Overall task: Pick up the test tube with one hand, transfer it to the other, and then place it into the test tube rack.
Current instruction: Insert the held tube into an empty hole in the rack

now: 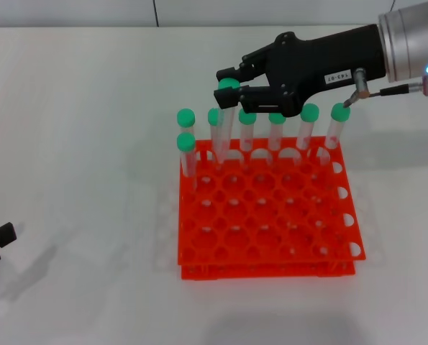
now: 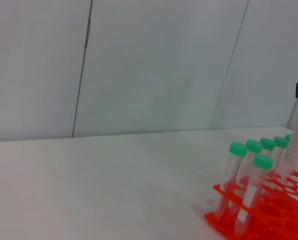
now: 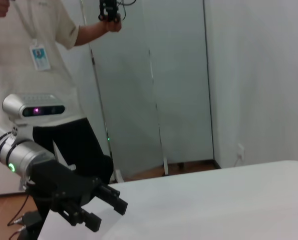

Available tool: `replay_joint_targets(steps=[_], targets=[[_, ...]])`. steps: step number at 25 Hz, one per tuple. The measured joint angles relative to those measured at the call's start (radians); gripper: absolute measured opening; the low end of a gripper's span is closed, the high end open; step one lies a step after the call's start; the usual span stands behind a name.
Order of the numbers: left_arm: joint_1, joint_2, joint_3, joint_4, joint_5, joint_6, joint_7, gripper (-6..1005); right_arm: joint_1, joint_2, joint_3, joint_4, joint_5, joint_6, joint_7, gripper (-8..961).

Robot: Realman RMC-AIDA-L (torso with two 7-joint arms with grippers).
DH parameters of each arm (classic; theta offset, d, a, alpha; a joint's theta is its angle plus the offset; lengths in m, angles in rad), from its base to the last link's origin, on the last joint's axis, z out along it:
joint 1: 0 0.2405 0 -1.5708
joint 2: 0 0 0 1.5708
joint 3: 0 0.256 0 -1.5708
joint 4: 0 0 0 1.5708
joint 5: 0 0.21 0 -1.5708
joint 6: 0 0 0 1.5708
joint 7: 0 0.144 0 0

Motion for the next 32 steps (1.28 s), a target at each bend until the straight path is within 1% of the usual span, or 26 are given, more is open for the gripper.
replay_joint_targets(steps=[6, 11, 15, 20, 25, 32], targets=[[-0.003, 0.001, 0.000, -0.004, 0.001, -0.001, 0.000, 719, 0.011, 0.002, -0.001, -0.009, -0.024, 0.014, 0.011, 249], [-0.011, 0.002, -0.001, -0.030, 0.001, -0.001, 0.017, 719, 0.012, 0.005, -0.002, -0.003, -0.024, 0.031, 0.015, 249], [-0.013, 0.003, -0.002, -0.040, 0.001, -0.007, 0.033, 719, 0.012, 0.007, -0.030, 0.004, -0.023, 0.059, 0.031, 249], [-0.019, 0.003, -0.002, -0.045, 0.001, -0.012, 0.035, 718, 0.004, 0.015, -0.065, 0.000, -0.012, 0.094, 0.034, 248], [-0.026, 0.005, -0.002, -0.054, 0.001, -0.020, 0.039, 718, 0.001, 0.017, -0.067, 0.003, 0.001, 0.099, 0.031, 248], [-0.028, 0.005, -0.002, -0.055, 0.001, -0.022, 0.061, 717, -0.021, 0.018, -0.088, -0.002, 0.017, 0.129, 0.026, 249]])
